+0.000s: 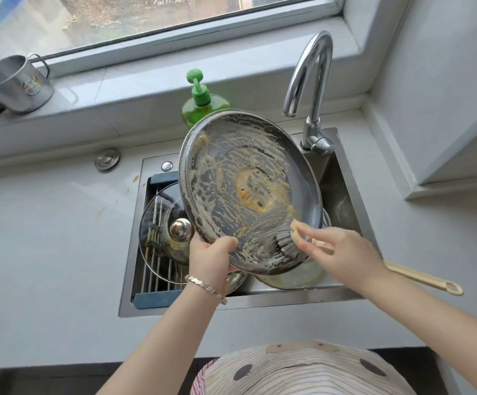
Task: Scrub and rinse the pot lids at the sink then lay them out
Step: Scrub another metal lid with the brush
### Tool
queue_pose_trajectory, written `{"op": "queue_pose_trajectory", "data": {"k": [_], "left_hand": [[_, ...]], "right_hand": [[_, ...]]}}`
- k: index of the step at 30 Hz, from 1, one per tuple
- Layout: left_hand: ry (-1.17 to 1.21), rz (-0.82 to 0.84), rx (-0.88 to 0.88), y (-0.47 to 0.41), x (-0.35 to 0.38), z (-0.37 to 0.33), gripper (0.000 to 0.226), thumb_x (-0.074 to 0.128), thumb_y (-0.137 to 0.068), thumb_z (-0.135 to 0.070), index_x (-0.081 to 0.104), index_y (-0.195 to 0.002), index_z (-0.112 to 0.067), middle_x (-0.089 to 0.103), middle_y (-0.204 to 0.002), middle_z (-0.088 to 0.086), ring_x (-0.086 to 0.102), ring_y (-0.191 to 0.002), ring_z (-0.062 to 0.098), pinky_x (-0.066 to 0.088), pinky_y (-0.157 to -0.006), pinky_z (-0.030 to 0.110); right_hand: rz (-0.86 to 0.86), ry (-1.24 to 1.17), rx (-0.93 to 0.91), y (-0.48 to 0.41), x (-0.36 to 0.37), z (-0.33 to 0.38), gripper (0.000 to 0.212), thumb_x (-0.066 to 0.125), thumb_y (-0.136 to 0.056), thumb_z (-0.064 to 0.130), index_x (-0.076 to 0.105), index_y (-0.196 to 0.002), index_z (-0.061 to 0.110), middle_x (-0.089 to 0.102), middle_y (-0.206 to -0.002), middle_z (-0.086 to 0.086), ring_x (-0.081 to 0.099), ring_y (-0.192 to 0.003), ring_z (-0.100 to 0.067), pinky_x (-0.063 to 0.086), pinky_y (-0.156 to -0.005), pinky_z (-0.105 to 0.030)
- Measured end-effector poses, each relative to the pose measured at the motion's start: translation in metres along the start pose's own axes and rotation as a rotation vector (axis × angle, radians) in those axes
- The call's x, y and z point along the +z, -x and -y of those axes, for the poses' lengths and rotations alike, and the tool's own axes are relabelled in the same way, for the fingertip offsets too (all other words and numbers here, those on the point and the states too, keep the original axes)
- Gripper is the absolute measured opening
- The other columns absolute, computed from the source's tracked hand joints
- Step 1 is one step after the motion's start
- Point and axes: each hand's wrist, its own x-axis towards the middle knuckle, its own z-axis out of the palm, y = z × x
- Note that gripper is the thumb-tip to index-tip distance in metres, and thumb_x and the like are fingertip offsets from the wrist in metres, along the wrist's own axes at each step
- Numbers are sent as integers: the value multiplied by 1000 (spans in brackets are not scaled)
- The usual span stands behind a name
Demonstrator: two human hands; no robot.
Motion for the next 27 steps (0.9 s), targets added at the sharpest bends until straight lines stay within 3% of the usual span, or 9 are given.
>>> {"op": "queue_pose_trajectory", "data": {"k": [3,6,8,10,12,15,19,23,27], "left_hand": [[0,8,0,2,2,-2,38,48,-81,18,52,-97,-16,62,-93,8,62,-83,28,55,-70,43],[7,32,-24,3,-2,-3,39,49,-80,19,53,-106,-10,63,-97,13,63,-88,34,53,-77,52],[1,61,-41,2,-8,-5,44,49,-79,19,49,-118,-2,62,-99,17,63,-87,36,54,-76,55],[9,103,-54,2,-10,-9,45,47,-79,21,48,-118,-1,61,-95,15,63,-79,31,57,-61,45],[5,132,-72,4,-7,-12,47,45,-79,22,47,-119,-2,61,-94,14,62,-76,29,55,-51,36],[34,130,-92,2,-9,-13,48,46,-79,23,46,-120,-3,61,-94,14,63,-75,27,55,-52,35],[-15,161,-93,0,-16,-10,51,47,-78,23,45,-124,0,60,-91,14,62,-73,27,57,-58,37],[-36,166,-103,-3,-22,-9,52,46,-77,23,46,-124,2,61,-86,14,63,-69,27,55,-62,40],[-83,219,-102,-4,-27,-9,56,49,-76,24,43,-126,0,63,-81,12,66,-59,21,56,-59,40]], "right_hand": [[7,84,-34,0,2,3,29,53,-84,57,50,-112,62,48,-134,27,51,-119,0,47,-92,-31],[59,54,-185,10,6,16,32,58,-83,52,50,-111,61,45,-129,35,48,-118,9,49,-91,-27],[-23,111,-30,-7,-11,-3,32,59,-83,51,56,-115,54,48,-131,30,53,-117,0,48,-91,-30],[-92,200,132,-23,-26,-15,34,56,-87,50,57,-120,47,48,-136,24,53,-120,-12,43,-90,-32],[-82,237,70,-24,-18,-11,33,56,-88,49,57,-121,46,49,-135,24,52,-119,-12,44,-88,-31],[-23,202,-15,-13,-6,-5,33,59,-86,47,58,-119,46,48,-134,26,50,-121,-7,44,-88,-29],[-112,235,188,-31,-25,-22,34,57,-88,45,58,-122,42,48,-137,21,51,-120,-16,41,-85,-30],[8,208,20,-18,-4,-18,33,61,-85,45,60,-119,45,48,-136,24,51,-121,-10,43,-90,-32],[-105,218,213,-34,-26,-32,34,58,-87,47,61,-120,41,51,-135,18,54,-117,-18,43,-85,-33]]}}
